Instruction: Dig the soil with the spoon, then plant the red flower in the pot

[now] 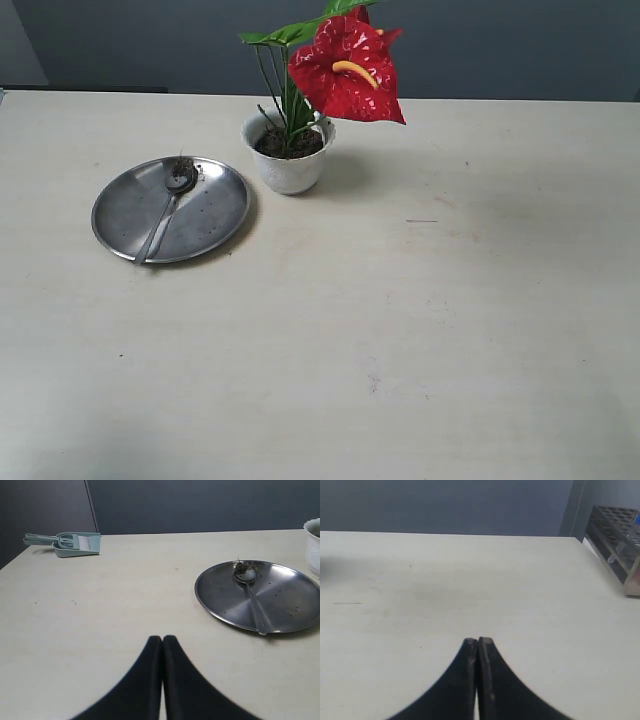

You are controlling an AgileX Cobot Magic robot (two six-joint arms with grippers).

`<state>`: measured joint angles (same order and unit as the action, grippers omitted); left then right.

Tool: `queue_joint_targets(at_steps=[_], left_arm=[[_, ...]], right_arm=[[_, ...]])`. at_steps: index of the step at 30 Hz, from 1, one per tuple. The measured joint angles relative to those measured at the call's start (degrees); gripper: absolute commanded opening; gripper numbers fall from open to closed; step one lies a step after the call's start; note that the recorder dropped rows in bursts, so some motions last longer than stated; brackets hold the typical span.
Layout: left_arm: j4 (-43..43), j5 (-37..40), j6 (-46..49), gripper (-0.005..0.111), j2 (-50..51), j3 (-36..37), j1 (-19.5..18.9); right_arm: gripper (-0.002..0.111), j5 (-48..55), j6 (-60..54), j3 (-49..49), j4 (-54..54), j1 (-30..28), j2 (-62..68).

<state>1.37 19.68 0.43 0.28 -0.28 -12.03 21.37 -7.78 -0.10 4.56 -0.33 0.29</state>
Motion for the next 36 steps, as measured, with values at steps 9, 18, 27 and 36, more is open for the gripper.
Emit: queue_joint_targets(at_steps=[9,18,27,36], left_arm=[[0.0,0.0,0.0,0.000,0.0,0.0,0.0],[0.0,0.0,0.0,0.000,0.0,0.0,0.0],[0.0,0.0,0.0,0.000,0.0,0.0,0.0],[0.0,0.0,0.0,0.000,0.0,0.0,0.0]], right_arm=[[-0.001,0.0,0.0,0.0,0.0,0.0,0.0],[-0.001,0.0,0.0,0.0,1.9,0.0,0.0],[-0.001,0.0,0.0,0.0,2.0,0.0,0.0],[-0.001,0.0,0.1,0.0,2.0,0.0,0.0]])
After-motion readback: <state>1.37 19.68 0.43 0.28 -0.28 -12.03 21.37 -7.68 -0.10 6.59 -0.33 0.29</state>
